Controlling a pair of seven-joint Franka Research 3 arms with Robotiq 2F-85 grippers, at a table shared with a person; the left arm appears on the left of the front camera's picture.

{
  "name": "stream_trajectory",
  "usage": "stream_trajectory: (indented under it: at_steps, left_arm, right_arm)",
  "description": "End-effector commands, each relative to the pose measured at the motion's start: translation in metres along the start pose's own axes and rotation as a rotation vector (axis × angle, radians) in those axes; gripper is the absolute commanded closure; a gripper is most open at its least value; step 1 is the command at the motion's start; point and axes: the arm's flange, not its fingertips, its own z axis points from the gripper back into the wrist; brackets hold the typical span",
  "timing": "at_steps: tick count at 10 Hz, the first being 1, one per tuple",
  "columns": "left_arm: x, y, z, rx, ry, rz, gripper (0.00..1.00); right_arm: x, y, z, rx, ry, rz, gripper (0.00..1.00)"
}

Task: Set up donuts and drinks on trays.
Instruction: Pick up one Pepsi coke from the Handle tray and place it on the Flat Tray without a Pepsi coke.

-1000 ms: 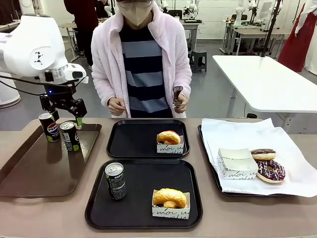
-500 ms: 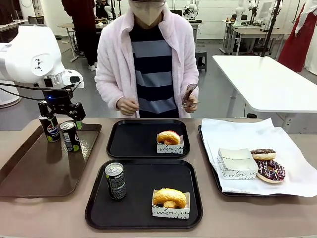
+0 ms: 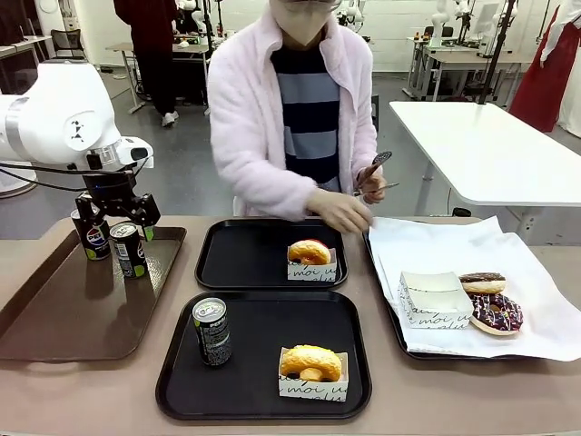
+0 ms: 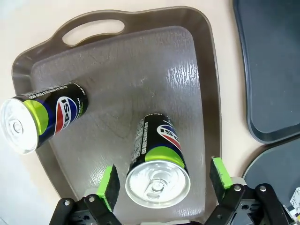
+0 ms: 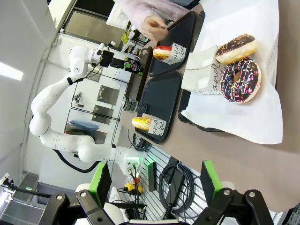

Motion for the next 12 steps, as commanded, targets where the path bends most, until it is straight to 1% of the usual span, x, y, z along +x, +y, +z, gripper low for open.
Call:
stream_trajectory:
  at_steps: [1,7,8,9,10,11,12]
  left_arm:
    - [0.006,0.003,-0.005,0.012,-0.008,0.040,0.00]
    - [0.006,0.008,-0.021,0.003,0.023,0.040,0.00]
    - [0.006,0.006,-0.021,0.000,0.022,0.030,0.04]
    - [0.005,0.007,-0.021,-0.003,0.022,0.026,0.60]
    - [0.006,0.007,-0.022,-0.004,0.028,0.026,0.64]
    - [0.005,0.007,-0.022,-0.008,0.031,0.028,1.00]
    - [0.004,0.008,-0.022,-0.011,0.034,0.030,1.00]
  right_arm:
    - [-0.002,0.000,-0.002,0.013,-0.004,0.015,0.00]
    - [-0.002,0.000,-0.002,0.013,-0.004,0.015,0.00]
    - [-0.002,0.000,-0.002,0.013,-0.004,0.015,0.00]
    - [-0.002,0.000,-0.002,0.013,-0.004,0.015,0.00]
    - [-0.002,0.000,-0.002,0.013,-0.004,0.015,0.00]
    - [-0.002,0.000,-0.002,0.013,-0.004,0.015,0.00]
    - [-0.002,0.000,-0.002,0.013,-0.004,0.015,0.00]
